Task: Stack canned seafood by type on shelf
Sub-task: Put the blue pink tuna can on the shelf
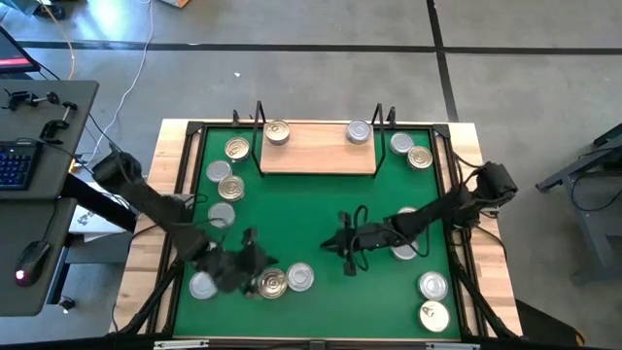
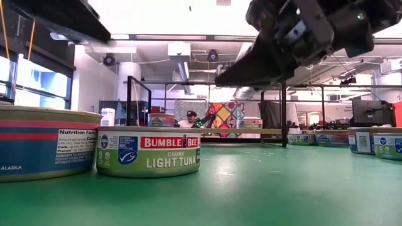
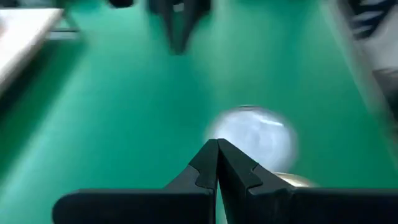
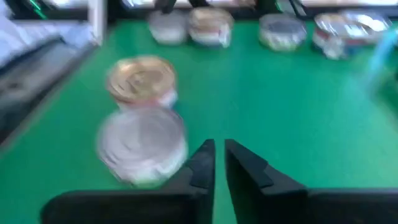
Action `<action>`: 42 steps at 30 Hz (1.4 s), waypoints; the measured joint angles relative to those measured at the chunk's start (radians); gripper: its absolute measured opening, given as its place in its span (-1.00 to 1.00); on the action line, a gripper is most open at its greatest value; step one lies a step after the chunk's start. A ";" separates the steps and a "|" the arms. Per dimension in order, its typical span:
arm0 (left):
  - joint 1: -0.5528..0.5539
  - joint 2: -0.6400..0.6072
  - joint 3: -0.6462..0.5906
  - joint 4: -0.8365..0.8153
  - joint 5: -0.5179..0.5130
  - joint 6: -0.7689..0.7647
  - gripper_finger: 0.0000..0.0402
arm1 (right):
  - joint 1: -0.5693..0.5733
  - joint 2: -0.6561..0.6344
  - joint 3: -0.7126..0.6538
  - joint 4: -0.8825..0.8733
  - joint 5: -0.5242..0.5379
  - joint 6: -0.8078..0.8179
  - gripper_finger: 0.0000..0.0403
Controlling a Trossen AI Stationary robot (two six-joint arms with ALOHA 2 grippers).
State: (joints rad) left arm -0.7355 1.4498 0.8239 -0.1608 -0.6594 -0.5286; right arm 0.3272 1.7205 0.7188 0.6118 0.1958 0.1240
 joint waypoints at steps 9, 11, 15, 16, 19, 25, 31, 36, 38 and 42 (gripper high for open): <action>-0.259 0.070 0.002 -0.017 -0.030 -0.570 -1.00 | 0.044 0.221 0.201 0.008 -0.103 -0.145 -0.16; -0.298 0.108 0.002 0.005 -0.077 -0.682 -1.00 | 0.048 0.266 0.281 -0.039 -0.131 -0.198 -0.04; -0.312 0.216 0.002 0.127 -0.129 -0.753 -1.00 | 0.046 0.330 0.451 -0.219 -0.161 -0.299 0.11; -0.307 0.248 0.002 0.169 -0.140 -0.752 -1.00 | 0.044 0.341 0.491 -0.264 -0.173 -0.322 0.13; -0.266 0.336 0.002 0.244 -0.217 -0.767 -1.00 | 0.033 0.374 0.599 -0.386 -0.197 -0.357 0.13; -0.148 0.415 0.006 0.230 -0.244 -0.855 -1.00 | 0.016 0.379 0.706 -0.699 -0.156 -0.264 0.13; -0.019 0.383 0.004 0.116 -0.227 -0.761 -1.00 | 0.022 0.313 0.711 -0.880 0.022 -0.207 0.13; 0.118 0.337 0.002 0.060 -0.191 -0.548 -1.00 | 0.044 0.243 0.705 -1.025 0.173 -0.148 0.13; 0.188 0.317 0.000 0.054 -0.173 -0.441 -1.00 | 0.057 0.222 0.705 -1.064 0.217 -0.142 0.13; 0.323 0.241 0.006 0.064 -0.095 -0.231 -1.00 | 0.077 0.203 0.662 -1.048 0.282 -0.170 0.13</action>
State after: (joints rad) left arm -0.4129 1.6905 0.8301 -0.0968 -0.7540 -0.7593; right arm 0.4046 1.9235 1.3805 -0.4363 0.4779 -0.0460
